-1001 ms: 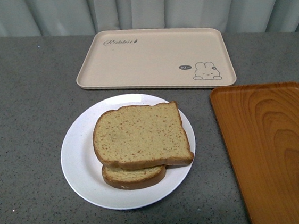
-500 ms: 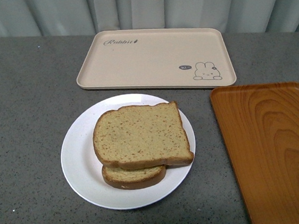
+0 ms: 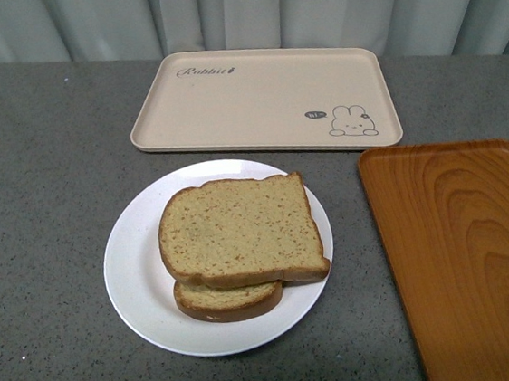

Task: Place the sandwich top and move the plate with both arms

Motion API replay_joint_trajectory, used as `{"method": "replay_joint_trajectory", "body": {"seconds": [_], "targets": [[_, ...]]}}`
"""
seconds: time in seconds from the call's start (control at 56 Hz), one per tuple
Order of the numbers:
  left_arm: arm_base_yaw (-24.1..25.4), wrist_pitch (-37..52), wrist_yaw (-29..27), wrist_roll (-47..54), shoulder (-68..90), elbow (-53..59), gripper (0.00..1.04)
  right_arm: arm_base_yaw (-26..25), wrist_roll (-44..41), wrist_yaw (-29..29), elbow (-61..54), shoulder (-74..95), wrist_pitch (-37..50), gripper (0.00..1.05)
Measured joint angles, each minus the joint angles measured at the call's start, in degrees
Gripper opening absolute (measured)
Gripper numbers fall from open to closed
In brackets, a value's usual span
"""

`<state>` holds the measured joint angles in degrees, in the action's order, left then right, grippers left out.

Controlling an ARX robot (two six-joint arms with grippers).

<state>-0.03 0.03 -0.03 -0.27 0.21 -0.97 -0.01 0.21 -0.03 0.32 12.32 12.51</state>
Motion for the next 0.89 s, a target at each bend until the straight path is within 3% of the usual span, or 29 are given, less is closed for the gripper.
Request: {"method": "replay_joint_trajectory", "body": {"seconds": [0.197,0.322,0.715,0.769,0.894], "targets": [[0.0,0.0,0.0,0.0,0.0,0.0,0.98,0.0,0.0,0.0,0.0,-2.38,-2.36,0.01],[0.0,0.0,0.0,0.0,-0.02,-0.02,0.98,0.0,-0.04,-0.02,0.04,-10.32,-11.96,0.01],[0.0,0.0,0.0,0.0,-0.02,-0.02,0.98,0.0,-0.04,-0.02,0.04,-12.07,-12.41,0.01],[0.0,0.0,0.0,0.0,-0.02,0.0,0.98,0.0,-0.15,-0.02,0.04,-12.07,-12.41,0.06],[0.42,-4.17,0.35,-1.31,2.64,-1.07,0.98,0.0,-0.15,-0.02,0.04,-12.07,-12.41,0.28]]}}
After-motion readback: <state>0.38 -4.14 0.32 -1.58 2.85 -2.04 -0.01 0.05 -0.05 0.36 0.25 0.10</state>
